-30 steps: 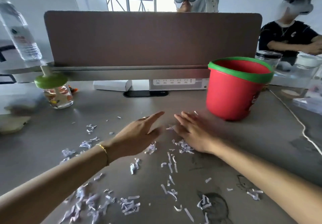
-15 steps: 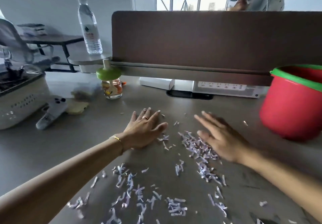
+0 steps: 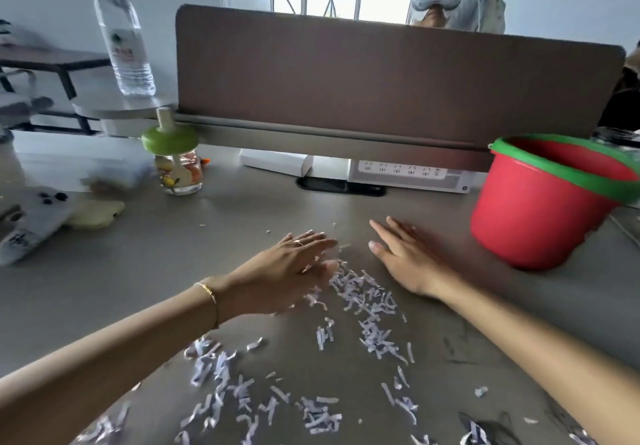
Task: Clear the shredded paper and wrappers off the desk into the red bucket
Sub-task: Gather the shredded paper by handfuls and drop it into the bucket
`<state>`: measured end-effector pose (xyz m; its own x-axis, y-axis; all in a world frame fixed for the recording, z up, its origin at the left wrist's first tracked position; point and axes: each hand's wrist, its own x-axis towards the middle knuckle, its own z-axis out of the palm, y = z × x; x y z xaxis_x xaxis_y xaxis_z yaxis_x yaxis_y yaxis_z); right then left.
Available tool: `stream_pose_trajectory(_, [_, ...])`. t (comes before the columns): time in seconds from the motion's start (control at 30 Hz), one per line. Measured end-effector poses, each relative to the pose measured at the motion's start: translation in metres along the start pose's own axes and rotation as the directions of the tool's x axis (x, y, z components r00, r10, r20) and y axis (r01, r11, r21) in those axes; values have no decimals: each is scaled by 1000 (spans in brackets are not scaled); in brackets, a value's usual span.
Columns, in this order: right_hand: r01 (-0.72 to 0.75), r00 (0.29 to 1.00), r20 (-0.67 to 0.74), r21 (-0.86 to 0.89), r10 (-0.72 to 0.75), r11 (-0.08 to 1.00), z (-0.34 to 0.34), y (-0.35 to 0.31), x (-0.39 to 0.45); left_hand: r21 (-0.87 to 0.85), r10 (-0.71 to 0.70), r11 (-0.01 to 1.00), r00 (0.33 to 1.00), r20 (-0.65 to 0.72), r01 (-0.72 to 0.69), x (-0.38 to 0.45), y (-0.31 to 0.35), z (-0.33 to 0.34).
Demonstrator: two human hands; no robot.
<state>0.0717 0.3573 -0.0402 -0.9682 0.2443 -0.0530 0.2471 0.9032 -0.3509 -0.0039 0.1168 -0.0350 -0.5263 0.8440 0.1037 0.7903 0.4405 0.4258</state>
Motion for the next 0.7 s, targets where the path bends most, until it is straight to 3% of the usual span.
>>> stream_pose_trajectory(0.17, [278, 957, 94, -25, -274, 960, 24, -62, 15, 71, -181, 980, 979, -96, 188, -64, -33, -27])
stream_pose_trajectory(0.33, [475, 867, 172, -7, -467, 880, 43, -107, -19, 117, -328, 931, 933, -150, 346, -124, -64, -45])
stream_pose_trajectory(0.47, [557, 791, 210, 139, -574, 819, 43, -114, -52, 98, -476, 864, 865, -157, 493, -126, -91, -48])
stream_pose_trajectory(0.57, [503, 848, 107, 146, -519, 852, 31, -92, -70, 124, -528, 832, 840, -126, 541, -113, -97, -45])
stream_pose_trajectory(0.7, [375, 925, 26, 89, -378, 923, 26, -51, -99, 86, -401, 911, 915, -31, 402, -120, -62, -34])
